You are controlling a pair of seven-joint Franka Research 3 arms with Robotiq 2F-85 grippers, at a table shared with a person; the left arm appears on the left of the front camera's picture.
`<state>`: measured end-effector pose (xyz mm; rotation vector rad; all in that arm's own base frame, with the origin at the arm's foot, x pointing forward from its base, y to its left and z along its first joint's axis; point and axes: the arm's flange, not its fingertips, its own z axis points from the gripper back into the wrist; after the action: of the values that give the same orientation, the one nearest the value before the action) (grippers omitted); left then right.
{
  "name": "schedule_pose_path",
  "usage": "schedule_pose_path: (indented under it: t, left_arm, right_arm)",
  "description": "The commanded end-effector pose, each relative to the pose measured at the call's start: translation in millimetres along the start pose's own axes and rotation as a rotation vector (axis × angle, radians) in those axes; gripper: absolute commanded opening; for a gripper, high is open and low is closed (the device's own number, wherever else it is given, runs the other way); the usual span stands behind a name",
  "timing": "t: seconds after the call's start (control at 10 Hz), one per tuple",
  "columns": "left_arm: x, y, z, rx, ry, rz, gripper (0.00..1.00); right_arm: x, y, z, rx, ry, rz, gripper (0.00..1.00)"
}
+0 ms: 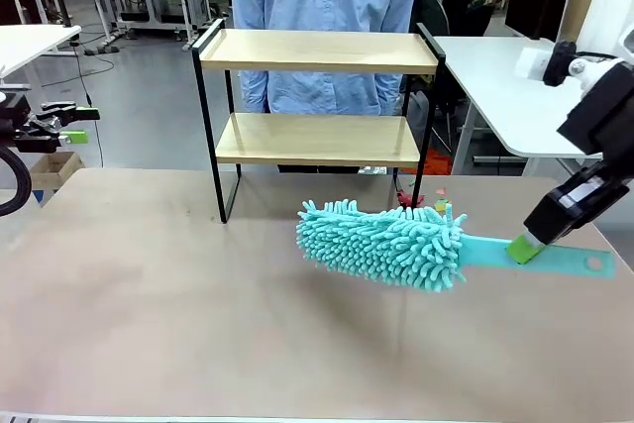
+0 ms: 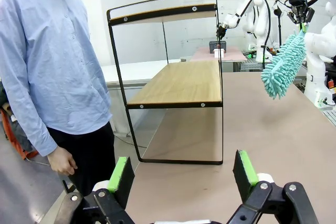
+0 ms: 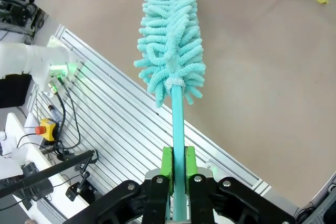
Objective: Clean the shelf.
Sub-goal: Hand the Duster back to the human.
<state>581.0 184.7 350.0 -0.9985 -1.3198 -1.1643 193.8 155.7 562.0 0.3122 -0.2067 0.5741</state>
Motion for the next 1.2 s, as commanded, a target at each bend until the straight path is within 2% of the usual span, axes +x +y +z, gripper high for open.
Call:
schedule_pose_path:
  t: [0.0,0.7,0.8,1.0,1.1]
  left_arm:
    - [2.5,-1.0,-1.5,-0.001,0.0,-0.009,1.0]
    - [0.0,0.0,0.0,0.0,0.0,0.0,1.0]
    - [18.5,-17.3,10.3,0.026,-0.023,0.027,1.0]
    - [51.1,-49.1,-7.5,0.006,-0.035,0.065,1.0]
    - [65.7,-70.6,-19.4,-0.011,-0.083,0.07,1.0]
  right_arm:
    - [2.2,1.9,1.3,0.03,-0.006,0.004,0.12]
    - [0.0,0.0,0.0,0.001,0.0,-0.001,0.12]
    - [15.5,-25.5,11.7,0.109,-0.034,0.091,0.12]
    - [35.6,-66.9,17.3,0.258,-0.111,0.278,0.12]
    - [42.1,-86.4,13.1,0.296,-0.16,0.364,0.12]
